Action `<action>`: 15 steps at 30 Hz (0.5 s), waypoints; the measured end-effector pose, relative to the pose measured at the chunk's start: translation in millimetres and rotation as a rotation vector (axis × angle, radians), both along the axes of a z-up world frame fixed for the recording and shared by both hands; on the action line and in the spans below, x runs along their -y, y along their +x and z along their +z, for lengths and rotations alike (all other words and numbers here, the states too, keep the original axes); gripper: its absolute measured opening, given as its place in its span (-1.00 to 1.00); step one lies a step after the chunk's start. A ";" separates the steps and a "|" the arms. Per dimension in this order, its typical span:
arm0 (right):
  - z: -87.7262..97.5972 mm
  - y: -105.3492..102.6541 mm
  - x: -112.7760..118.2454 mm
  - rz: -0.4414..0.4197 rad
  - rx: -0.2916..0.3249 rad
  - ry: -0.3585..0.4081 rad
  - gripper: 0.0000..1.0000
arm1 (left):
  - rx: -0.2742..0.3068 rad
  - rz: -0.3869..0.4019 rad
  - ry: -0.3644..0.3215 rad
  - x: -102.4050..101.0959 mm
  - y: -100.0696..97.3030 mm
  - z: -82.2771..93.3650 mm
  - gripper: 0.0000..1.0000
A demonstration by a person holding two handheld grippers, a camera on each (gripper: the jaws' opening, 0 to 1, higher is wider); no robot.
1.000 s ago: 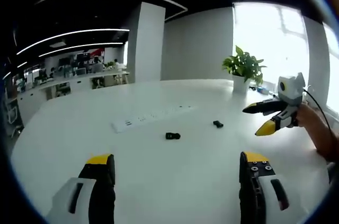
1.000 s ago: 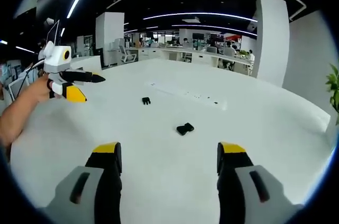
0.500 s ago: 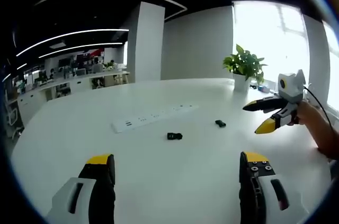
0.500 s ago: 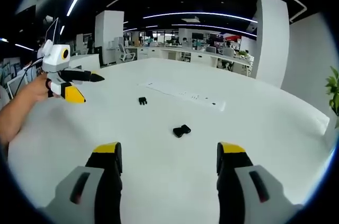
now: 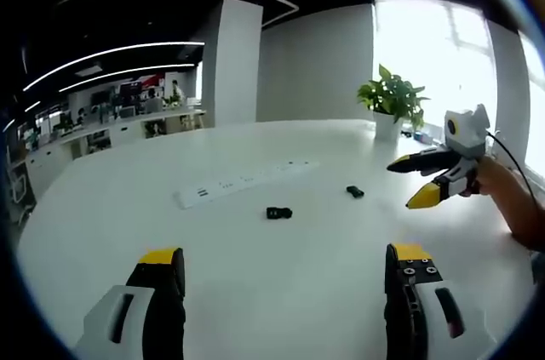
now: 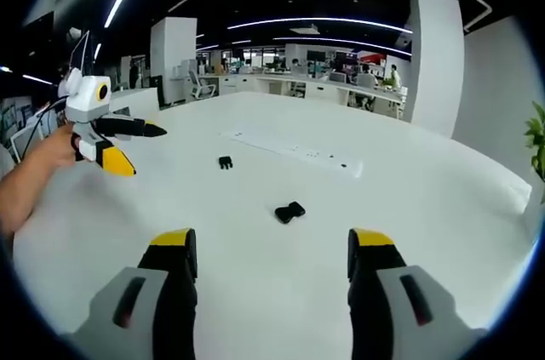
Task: Snap the two parts of the plastic buckle together until the buckle closes and remains connected.
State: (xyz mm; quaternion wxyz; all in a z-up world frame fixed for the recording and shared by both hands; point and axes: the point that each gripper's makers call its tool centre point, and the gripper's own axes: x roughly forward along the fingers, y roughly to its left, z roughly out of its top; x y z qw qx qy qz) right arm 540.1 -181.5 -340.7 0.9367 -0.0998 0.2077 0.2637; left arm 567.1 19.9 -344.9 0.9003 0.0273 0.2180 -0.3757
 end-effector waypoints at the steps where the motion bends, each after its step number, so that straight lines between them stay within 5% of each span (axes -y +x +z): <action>1: -1.4 -0.4 0.6 0.001 -0.003 -0.001 0.44 | 0.000 0.000 0.003 -0.2 0.1 -0.8 0.99; 15: -9.5 1.0 4.0 -0.004 -0.021 0.007 0.42 | -0.018 0.005 -0.001 -3.9 4.3 -6.8 0.99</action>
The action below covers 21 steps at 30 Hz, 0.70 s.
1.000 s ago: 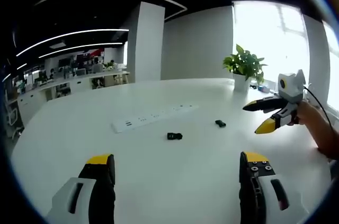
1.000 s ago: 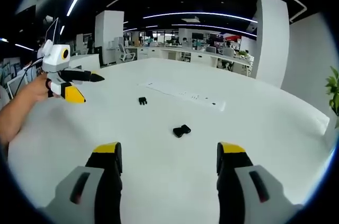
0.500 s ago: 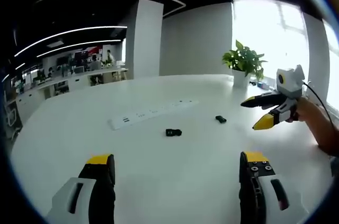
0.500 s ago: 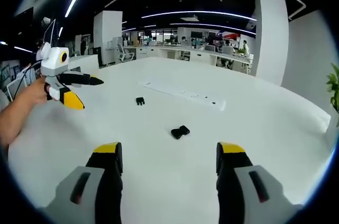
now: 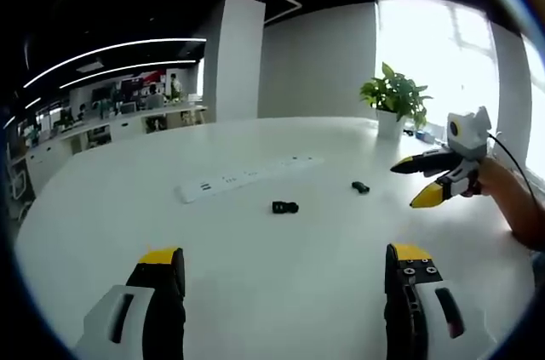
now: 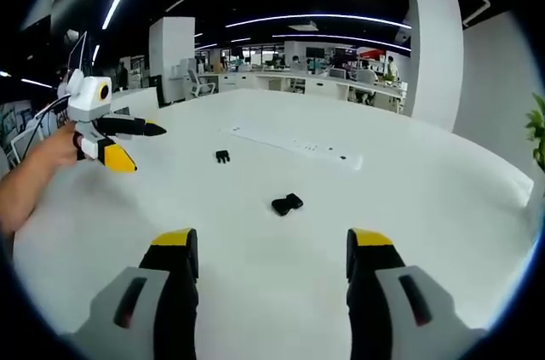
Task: Snap the two parts of the plastic buckle together until the buckle closes and remains connected.
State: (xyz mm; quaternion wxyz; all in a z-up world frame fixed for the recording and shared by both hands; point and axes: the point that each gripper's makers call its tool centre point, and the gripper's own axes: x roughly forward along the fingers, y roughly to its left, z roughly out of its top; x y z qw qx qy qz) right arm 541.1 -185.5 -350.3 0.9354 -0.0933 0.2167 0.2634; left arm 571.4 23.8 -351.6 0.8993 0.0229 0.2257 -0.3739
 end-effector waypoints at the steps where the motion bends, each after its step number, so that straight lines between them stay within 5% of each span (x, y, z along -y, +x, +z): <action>1: -0.6 -0.3 0.5 0.000 -0.002 0.000 0.41 | -0.003 -0.001 -0.003 0.4 -0.3 -0.9 0.99; 21: 3.2 9.9 3.2 -0.014 -0.008 0.031 0.39 | -0.010 -0.018 -0.012 9.3 11.8 -1.4 0.99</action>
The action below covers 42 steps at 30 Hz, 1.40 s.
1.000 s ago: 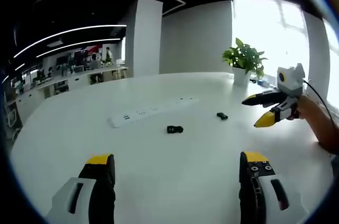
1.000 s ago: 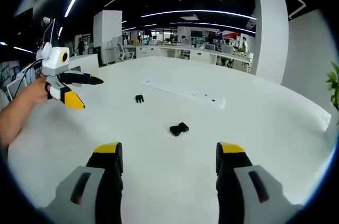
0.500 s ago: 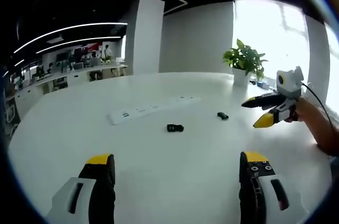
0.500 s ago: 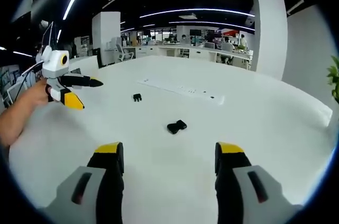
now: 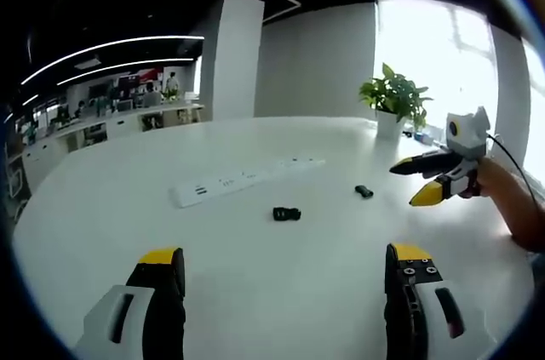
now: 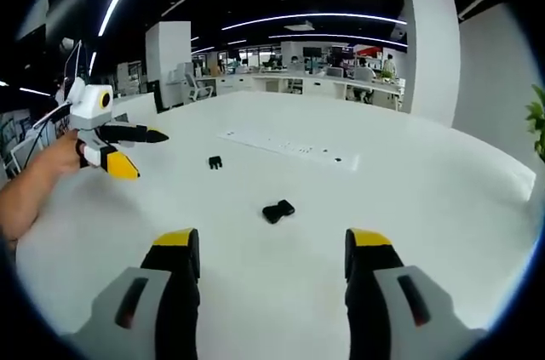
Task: Snap the two parts of the plastic buckle together until the buckle closes and remains connected.
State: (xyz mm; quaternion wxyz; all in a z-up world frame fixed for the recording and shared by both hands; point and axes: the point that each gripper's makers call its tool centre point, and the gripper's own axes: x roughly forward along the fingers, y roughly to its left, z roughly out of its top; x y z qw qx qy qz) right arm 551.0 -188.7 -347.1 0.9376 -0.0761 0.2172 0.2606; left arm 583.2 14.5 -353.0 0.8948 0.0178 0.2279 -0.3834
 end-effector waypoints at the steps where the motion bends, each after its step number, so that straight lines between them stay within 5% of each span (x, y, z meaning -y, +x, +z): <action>1: -0.2 0.3 -0.2 -0.001 0.000 0.001 0.39 | 0.001 -0.002 0.002 1.0 -0.6 -0.4 0.99; 42: 2.9 30.4 -11.1 -0.039 0.005 0.024 0.31 | -0.004 -0.020 -0.013 13.5 23.3 -3.8 0.96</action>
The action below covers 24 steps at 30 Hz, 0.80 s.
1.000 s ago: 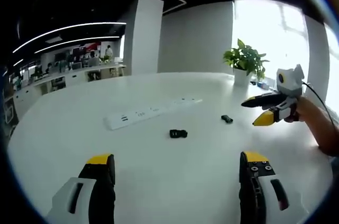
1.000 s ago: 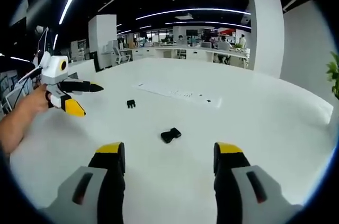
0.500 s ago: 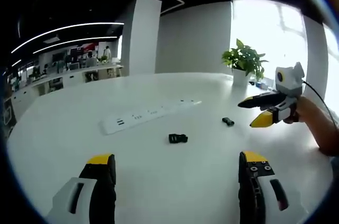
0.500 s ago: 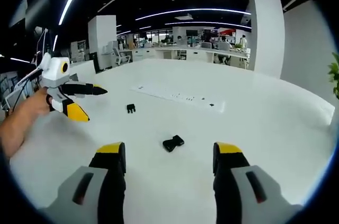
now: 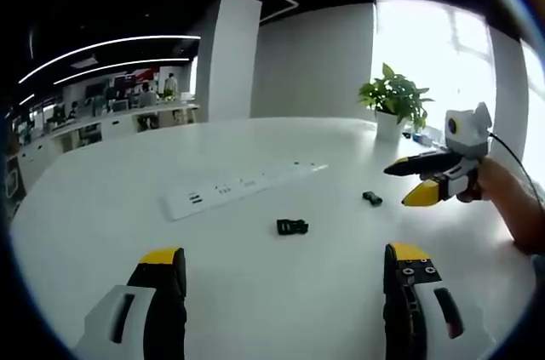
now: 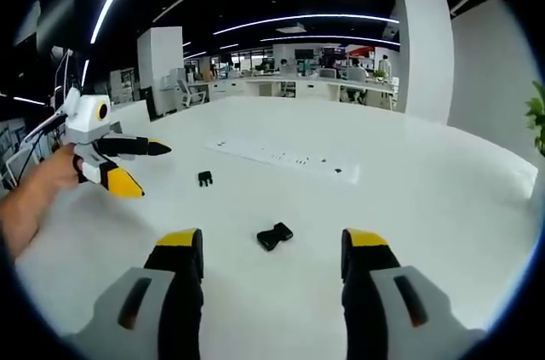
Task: Snap the two parts of the plastic buckle together until the buckle closes and remains connected.
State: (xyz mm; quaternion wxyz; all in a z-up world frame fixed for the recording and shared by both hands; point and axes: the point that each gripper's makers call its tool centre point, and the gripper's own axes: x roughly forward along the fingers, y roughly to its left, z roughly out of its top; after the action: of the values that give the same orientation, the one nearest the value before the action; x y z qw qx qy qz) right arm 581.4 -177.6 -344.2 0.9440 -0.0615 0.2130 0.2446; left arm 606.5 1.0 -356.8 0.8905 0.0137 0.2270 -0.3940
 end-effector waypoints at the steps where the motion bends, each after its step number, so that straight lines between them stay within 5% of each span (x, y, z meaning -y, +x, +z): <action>1: -0.4 1.1 -0.2 0.000 0.000 -0.001 0.31 | 0.000 -0.002 -0.001 0.8 0.8 0.0 0.97; 24: -5.6 21.0 -2.5 -0.003 -0.004 -0.014 0.31 | 0.000 -0.014 0.007 12.3 19.1 -3.5 0.99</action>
State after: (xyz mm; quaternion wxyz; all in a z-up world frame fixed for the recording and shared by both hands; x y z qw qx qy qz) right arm 602.4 -175.1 -349.7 0.9434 -0.0674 0.2167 0.2418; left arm 625.6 -11.3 -360.3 0.8877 0.0186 0.2281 -0.3996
